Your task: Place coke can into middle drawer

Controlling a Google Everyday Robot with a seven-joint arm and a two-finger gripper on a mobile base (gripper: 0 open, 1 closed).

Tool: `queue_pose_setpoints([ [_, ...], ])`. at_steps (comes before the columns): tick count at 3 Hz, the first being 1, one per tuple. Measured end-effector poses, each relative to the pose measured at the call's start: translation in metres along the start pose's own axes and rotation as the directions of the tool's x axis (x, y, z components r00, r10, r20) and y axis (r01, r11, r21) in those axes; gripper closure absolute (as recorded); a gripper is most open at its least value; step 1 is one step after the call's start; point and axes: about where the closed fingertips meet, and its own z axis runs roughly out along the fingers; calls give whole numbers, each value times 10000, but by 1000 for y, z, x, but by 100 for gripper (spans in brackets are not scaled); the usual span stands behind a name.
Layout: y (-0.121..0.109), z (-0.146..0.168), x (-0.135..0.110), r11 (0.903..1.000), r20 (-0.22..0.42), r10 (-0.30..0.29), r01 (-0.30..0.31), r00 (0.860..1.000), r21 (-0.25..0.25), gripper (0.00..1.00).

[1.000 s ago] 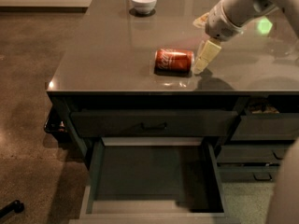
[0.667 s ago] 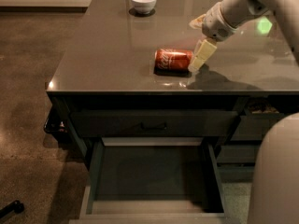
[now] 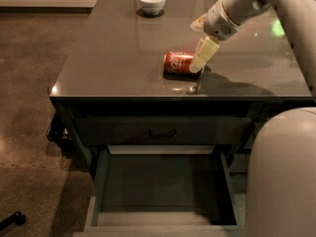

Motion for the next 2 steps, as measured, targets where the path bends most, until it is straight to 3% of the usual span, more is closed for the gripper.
queue_pose_setpoints([
  [2,3,9,-19,9983,-497,230,-256,9985,-515,0],
])
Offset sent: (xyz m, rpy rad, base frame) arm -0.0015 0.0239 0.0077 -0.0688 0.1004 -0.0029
